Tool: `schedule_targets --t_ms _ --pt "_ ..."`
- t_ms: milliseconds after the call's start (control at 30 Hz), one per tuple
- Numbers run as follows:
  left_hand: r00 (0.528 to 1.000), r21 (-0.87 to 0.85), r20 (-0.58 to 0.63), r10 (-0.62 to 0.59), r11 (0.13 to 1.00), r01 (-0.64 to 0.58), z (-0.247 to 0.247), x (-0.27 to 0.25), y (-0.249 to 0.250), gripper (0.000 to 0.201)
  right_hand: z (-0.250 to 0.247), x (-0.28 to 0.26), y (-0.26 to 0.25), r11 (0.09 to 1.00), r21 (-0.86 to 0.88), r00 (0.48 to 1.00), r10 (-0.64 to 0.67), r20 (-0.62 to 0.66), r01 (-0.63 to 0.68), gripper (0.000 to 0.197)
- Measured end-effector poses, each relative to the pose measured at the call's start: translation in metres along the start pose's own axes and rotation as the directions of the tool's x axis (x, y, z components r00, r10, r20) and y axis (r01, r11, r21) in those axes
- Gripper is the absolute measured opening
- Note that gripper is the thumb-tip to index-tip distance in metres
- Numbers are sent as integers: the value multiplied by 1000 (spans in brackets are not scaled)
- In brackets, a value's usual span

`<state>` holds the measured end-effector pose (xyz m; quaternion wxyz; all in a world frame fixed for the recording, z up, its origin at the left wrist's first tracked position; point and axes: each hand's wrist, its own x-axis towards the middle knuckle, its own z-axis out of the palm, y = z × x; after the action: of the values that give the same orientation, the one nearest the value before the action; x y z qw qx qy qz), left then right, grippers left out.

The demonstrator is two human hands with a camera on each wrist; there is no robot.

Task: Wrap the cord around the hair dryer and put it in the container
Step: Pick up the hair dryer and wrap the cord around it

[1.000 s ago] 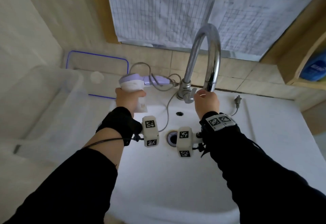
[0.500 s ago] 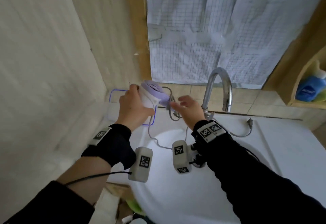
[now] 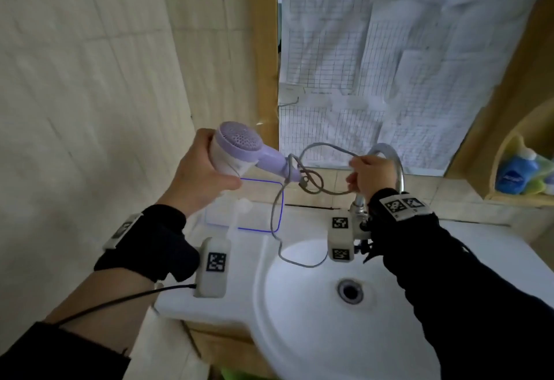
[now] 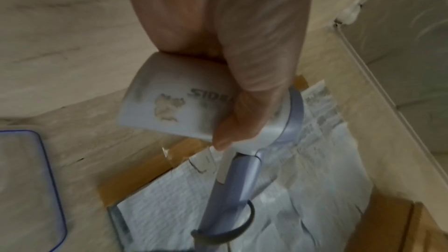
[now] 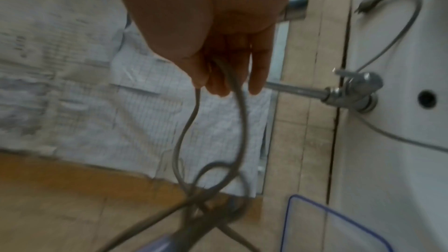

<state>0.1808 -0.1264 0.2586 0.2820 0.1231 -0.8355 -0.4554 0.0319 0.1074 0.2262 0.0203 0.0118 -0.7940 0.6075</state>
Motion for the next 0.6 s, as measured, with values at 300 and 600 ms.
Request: schedule_targets --t_ms 300,600 --pt "1000 -309 -18 -17 951 10 -21 1 5 66 -13 -28 -13 922 -351 985 -175 -7 162 54" --pt "996 -419 -66 -61 908 28 8 -1 15 67 -1 -30 -40 890 431 943 -2 331 -150 47"
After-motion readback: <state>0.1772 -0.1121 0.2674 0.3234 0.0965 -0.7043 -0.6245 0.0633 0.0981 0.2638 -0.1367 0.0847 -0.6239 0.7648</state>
